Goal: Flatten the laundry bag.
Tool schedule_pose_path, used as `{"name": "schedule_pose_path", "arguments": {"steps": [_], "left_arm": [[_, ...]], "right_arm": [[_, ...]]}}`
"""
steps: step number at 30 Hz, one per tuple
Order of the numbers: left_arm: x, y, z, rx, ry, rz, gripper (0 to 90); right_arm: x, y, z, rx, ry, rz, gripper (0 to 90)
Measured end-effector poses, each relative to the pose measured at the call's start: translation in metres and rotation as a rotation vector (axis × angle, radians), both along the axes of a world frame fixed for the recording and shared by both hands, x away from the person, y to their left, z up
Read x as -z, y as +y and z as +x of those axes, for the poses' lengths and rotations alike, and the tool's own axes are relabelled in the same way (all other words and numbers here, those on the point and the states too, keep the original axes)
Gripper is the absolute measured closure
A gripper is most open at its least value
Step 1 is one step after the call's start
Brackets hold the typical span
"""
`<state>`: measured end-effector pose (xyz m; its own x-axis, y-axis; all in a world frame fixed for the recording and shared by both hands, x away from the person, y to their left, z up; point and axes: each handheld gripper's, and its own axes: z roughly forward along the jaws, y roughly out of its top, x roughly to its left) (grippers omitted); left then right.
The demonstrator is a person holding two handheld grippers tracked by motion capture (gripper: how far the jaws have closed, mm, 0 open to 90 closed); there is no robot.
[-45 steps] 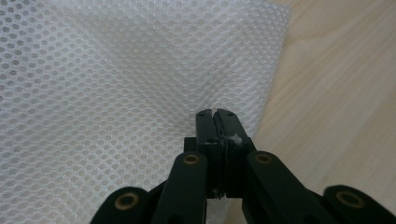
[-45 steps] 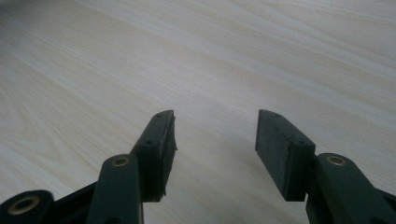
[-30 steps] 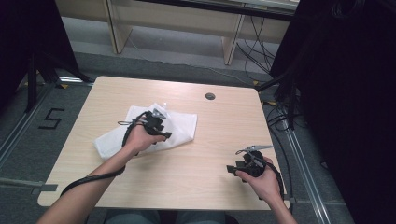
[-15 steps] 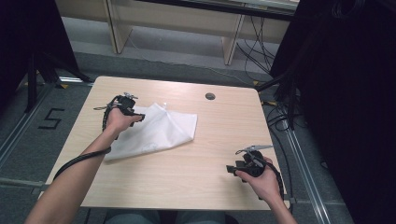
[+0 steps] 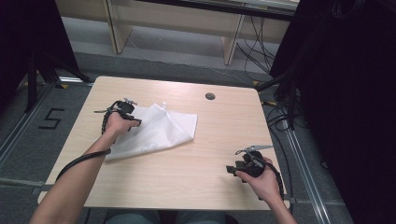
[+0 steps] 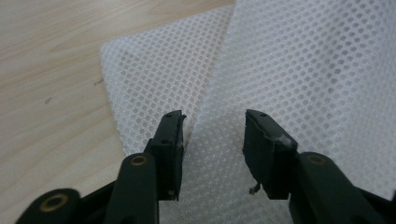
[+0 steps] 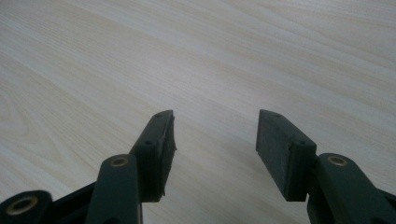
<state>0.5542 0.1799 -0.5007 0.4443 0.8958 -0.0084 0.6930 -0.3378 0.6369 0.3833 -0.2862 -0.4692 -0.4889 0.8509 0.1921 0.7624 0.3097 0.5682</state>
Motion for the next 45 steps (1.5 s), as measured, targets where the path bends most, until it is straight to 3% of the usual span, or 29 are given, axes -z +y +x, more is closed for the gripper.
{"name": "schedule_pose_path", "arguments": {"steps": [10, 13, 15, 19, 22, 23, 28, 30, 31, 32, 39, 41, 45], "left_arm": [[0.0, -0.006, -0.003, 0.016, -0.004, 0.023, 73.9], [-0.002, -0.005, -0.004, 0.01, -0.008, 0.051, 86.8], [-0.002, -0.003, -0.004, 0.0, -0.001, 0.03, 87.7], [-0.004, -0.001, -0.006, -0.001, 0.014, 0.025, 88.7], [-0.006, -0.001, -0.007, -0.01, -0.014, 0.001, 89.1], [-0.007, -0.001, -0.008, -0.013, -0.02, -0.006, 89.2], [-0.018, -0.001, -0.012, -0.001, -0.048, -0.035, 89.4], [-0.022, 0.0, -0.014, 0.009, -0.045, -0.046, 89.5], [-0.023, 0.0, -0.015, 0.008, -0.047, -0.048, 89.5], [-0.024, 0.001, -0.016, 0.01, -0.048, -0.056, 89.6], [-0.028, 0.003, -0.02, 0.013, -0.048, -0.077, 89.7], [-0.03, 0.002, -0.021, 0.009, -0.051, -0.101, 89.7], [-0.036, 0.0, -0.026, 0.034, -0.056, -0.102, 89.7]], "right_arm": [[0.0, 0.001, -0.001, 0.001, 0.004, -0.003, 47.8], [0.001, 0.001, -0.001, 0.0, -0.001, 0.002, 47.8], [0.0, 0.001, -0.001, -0.003, 0.003, -0.004, 47.8], [0.001, 0.001, 0.0, -0.003, 0.006, -0.004, 47.8], [0.0, 0.0, 0.001, -0.018, 0.013, -0.027, 47.8], [0.002, 0.002, 0.0, -0.001, -0.001, 0.003, 47.8], [0.0, 0.001, 0.0, -0.001, 0.006, -0.004, 47.8], [0.003, 0.0, 0.001, -0.014, -0.013, -0.014, 47.8], [0.005, 0.003, 0.001, 0.016, -0.024, 0.015, 47.8], [0.003, 0.002, 0.001, 0.005, -0.006, 0.007, 47.8], [0.003, 0.001, 0.001, -0.017, -0.004, -0.012, 47.7], [0.002, 0.003, 0.001, -0.005, 0.009, -0.005, 47.7], [0.001, 0.002, 0.001, -0.014, 0.021, -0.021, 47.8]]}}
